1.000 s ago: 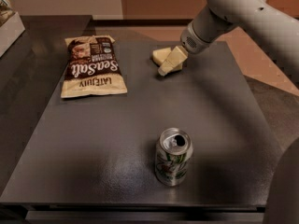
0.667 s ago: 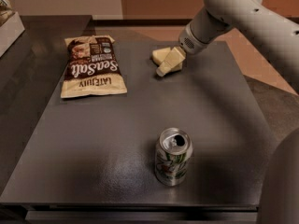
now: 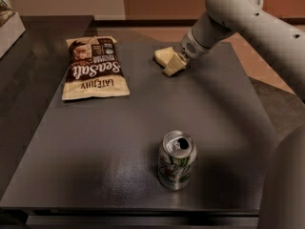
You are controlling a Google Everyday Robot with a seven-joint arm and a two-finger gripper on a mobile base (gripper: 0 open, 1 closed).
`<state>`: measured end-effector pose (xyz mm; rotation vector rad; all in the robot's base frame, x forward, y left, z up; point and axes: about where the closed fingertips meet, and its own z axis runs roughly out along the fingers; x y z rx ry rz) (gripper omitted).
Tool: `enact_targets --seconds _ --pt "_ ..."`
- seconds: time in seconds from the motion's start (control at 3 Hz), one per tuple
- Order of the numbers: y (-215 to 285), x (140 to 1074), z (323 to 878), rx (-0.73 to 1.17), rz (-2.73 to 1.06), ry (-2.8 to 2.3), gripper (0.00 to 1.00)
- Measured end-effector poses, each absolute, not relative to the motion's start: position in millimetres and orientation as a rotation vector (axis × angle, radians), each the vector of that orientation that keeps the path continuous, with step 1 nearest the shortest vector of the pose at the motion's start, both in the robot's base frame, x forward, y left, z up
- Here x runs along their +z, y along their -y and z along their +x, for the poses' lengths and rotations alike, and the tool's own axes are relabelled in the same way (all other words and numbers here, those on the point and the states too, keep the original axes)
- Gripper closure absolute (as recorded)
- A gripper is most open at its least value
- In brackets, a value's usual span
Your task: Move sponge near 7up can
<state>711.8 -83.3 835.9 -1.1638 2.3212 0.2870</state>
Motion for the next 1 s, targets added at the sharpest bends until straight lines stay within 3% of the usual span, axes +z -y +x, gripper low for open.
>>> enact_targets --seconds 0.33,0.67,1.0 --pt "81 835 710 0.297 -1.173 -2.321 0.83" --pt "91 856 690 0.292 -1.178 -2.288 1.00" --pt "109 887 656 0.284 -1.198 -2.238 1.00"
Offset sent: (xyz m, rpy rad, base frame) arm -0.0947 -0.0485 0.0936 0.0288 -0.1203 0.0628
